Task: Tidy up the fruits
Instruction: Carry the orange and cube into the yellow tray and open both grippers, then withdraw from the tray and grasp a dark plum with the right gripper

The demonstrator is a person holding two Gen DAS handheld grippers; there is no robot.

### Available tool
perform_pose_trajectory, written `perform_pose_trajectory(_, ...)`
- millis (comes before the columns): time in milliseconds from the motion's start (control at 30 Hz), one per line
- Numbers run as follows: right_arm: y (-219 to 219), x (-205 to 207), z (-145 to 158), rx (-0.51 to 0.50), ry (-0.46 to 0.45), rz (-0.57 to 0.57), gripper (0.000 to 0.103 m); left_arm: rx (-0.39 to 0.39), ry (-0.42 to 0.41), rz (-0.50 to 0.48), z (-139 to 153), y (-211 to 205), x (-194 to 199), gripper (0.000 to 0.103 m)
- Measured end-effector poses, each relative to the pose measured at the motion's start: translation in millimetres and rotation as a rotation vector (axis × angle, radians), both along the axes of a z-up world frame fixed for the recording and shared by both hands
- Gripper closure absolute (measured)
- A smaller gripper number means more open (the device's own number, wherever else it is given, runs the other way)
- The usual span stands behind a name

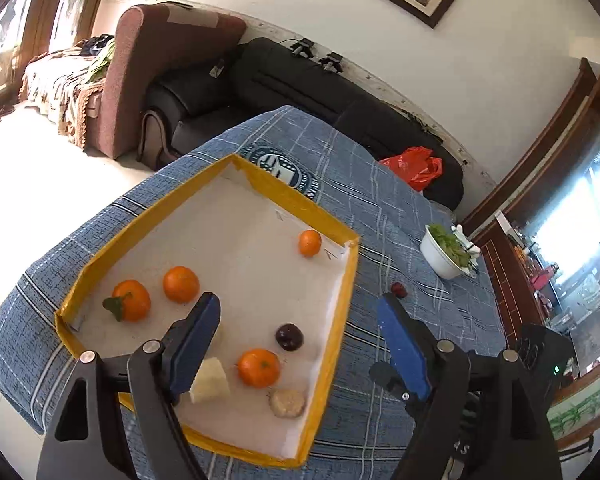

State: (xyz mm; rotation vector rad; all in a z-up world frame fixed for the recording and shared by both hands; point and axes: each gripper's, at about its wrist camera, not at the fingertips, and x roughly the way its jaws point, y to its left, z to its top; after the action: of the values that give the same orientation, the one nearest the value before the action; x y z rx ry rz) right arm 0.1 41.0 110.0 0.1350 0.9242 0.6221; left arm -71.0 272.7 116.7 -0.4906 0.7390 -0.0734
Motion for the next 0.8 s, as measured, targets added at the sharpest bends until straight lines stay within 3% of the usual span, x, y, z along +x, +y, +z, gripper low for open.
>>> perform_pose_trajectory(167, -64.9, -2.9, -7.1, 0.035, 0.034, -0.140, 0.050, 0.030, -0.014, -0.125, -0.5, -58.3, -9.3, 0.021)
perform_pose_trajectory(400, -182.5, -15.9, -9.8, 0.031, 0.033, -0.369, 0.051, 0.123, 0.033, -0.280, -18.6, -134.2, -7.9, 0.021)
perform_pose_trajectory(633, -305.2, -24.0, -4.3, 0.065, 0.038, -0.630, 0.050, 0.158, 0.108, -0.341, -55.4, -175.1, 2.8, 0.021)
perform_pose_trajectory(800, -342.6, -10.9, -9.0, 0.091, 0.074, -0.711, 0.050, 0.227, 0.158, -0.352, -75.7, -190.3, 13.8, 0.021)
